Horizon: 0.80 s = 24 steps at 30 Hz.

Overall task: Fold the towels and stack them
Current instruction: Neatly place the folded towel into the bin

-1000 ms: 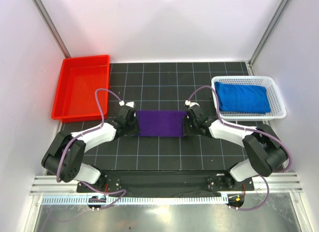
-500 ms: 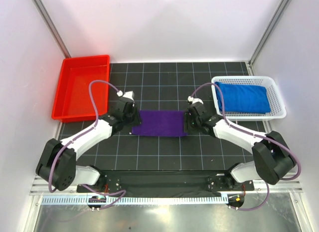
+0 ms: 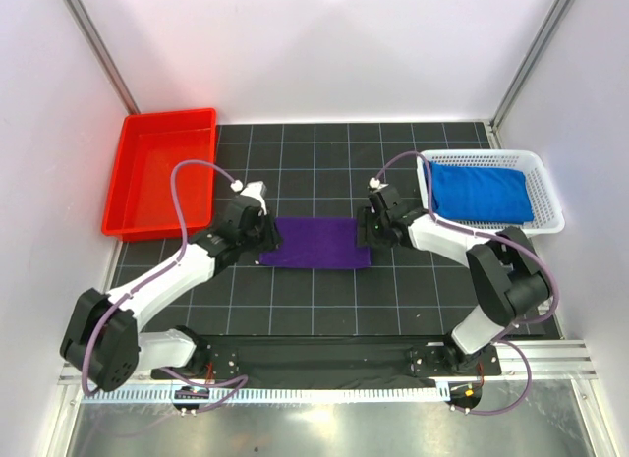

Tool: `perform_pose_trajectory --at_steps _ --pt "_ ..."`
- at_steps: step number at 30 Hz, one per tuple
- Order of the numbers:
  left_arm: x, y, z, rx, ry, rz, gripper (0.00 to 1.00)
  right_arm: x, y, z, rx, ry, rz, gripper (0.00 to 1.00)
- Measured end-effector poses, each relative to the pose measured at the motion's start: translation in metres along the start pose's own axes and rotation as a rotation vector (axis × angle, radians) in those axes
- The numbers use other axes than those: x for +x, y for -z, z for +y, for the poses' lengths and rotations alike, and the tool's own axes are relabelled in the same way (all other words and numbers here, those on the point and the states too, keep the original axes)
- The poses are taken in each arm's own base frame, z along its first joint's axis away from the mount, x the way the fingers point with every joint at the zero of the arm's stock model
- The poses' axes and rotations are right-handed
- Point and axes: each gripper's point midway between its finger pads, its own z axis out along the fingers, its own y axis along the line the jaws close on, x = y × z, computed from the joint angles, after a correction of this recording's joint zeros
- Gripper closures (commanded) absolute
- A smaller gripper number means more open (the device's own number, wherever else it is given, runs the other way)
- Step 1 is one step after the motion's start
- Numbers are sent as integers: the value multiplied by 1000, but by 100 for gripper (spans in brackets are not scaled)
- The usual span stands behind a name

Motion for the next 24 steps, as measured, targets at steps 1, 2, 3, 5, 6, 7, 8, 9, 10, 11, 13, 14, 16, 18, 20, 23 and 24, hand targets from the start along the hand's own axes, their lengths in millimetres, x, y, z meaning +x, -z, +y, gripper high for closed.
perform_pose_trajectory --at_steps 1,2,3,5,6,7,8,9,10,11,13,14,16,18,20,23,24 --pt "1 3 0 6 0 -4 69 3 -2 0 -3 1 12 38" --pt "2 6 0 11 0 -8 69 5 -4 1 -8 0 21 38" --pt "4 8 0 17 -1 -10 69 6 -6 3 -16 -2 27 38" --pt "6 10 0 23 0 -12 69 9 -10 5 -28 -7 37 38" --pt "7 11 0 26 0 -11 69 7 -11 6 -32 -10 32 41" --pt "8 11 0 28 0 -10 69 6 -12 8 -38 -11 27 43" --pt "9 12 0 30 0 -9 69 6 -14 8 -38 -11 27 46" --pt "11 12 1 31 0 -7 69 5 -15 9 -40 -13 23 54" --pt "12 12 1 30 0 -4 69 4 -16 9 -36 -10 21 58" --pt "14 12 2 30 0 -2 69 4 -17 8 -30 -10 23 62" --pt "18 12 3 31 1 7 70 3 -19 9 -17 -4 17 70" --pt "19 12 2 32 2 8 70 4 -20 9 -11 2 16 72" --pt "22 13 0 38 5 13 70 4 -21 13 0 14 12 83" --pt "22 14 -2 46 5 14 70 3 -21 13 21 30 7 97" --pt "21 16 -5 57 5 7 71 3 -20 13 52 53 6 99" --pt "18 22 -13 92 21 -5 73 1 -18 11 101 90 8 99" --pt "16 25 -17 115 31 -13 73 0 -16 7 132 109 11 99"
